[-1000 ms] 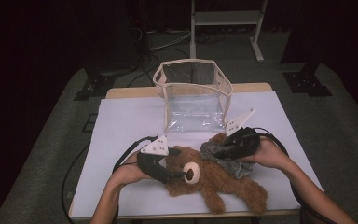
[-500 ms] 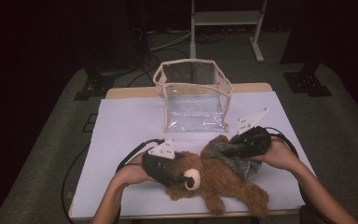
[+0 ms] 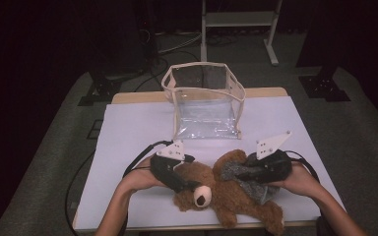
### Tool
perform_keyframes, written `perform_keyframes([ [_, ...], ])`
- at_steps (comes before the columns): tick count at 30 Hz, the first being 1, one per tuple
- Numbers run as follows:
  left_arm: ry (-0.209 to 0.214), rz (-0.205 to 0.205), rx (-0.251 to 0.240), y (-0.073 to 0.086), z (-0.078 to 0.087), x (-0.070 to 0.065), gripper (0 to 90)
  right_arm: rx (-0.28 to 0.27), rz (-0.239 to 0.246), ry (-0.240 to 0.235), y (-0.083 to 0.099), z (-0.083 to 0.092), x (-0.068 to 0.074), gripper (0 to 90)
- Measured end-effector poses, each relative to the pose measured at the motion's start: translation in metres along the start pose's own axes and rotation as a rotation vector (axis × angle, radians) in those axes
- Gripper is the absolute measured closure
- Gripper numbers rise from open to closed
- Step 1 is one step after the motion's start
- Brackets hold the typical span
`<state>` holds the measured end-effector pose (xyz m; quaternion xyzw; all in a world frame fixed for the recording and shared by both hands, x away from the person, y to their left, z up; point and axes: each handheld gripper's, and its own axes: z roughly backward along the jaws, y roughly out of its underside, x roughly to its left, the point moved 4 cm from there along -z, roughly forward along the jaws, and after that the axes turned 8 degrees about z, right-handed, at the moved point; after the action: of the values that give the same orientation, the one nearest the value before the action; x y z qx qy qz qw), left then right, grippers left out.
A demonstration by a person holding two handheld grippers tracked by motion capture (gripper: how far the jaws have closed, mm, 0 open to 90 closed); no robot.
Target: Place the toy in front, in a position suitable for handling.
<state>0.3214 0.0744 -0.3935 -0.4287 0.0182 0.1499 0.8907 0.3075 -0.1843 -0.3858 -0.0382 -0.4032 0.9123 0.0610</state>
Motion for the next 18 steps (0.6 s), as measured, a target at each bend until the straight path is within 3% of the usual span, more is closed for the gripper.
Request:
perform_keyframes([
  [3, 0.048, 0.033, 0.039, 0.006, -0.01, 0.0, 18.6, -0.002, 0.012, -0.008, 0.0, 0.001, 0.004, 74.4],
  [4, 0.064, 0.026, 0.033, 0.007, -0.013, -0.001, 20.5, 0.0, 0.02, -0.011, 0.0, 0.003, 0.004, 74.4],
  [7, 0.066, 0.019, 0.033, 0.007, -0.012, -0.003, 23.6, -0.009, 0.021, 0.012, -0.001, 0.011, 0.001, 74.5],
  [11, 0.065, 0.014, 0.036, 0.007, -0.011, -0.004, 24.9, -0.015, -0.017, 0.075, 0.004, 0.022, -0.017, 74.5],
  [13, 0.066, 0.015, 0.037, 0.007, -0.011, -0.003, 24.8, 0.001, -0.055, 0.059, 0.009, 0.019, -0.021, 74.4],
  [18, 0.074, 0.05, 0.042, 0.007, -0.017, -0.001, 14.7, -0.003, -0.058, 0.011, 0.016, 0.008, -0.014, 74.6],
])
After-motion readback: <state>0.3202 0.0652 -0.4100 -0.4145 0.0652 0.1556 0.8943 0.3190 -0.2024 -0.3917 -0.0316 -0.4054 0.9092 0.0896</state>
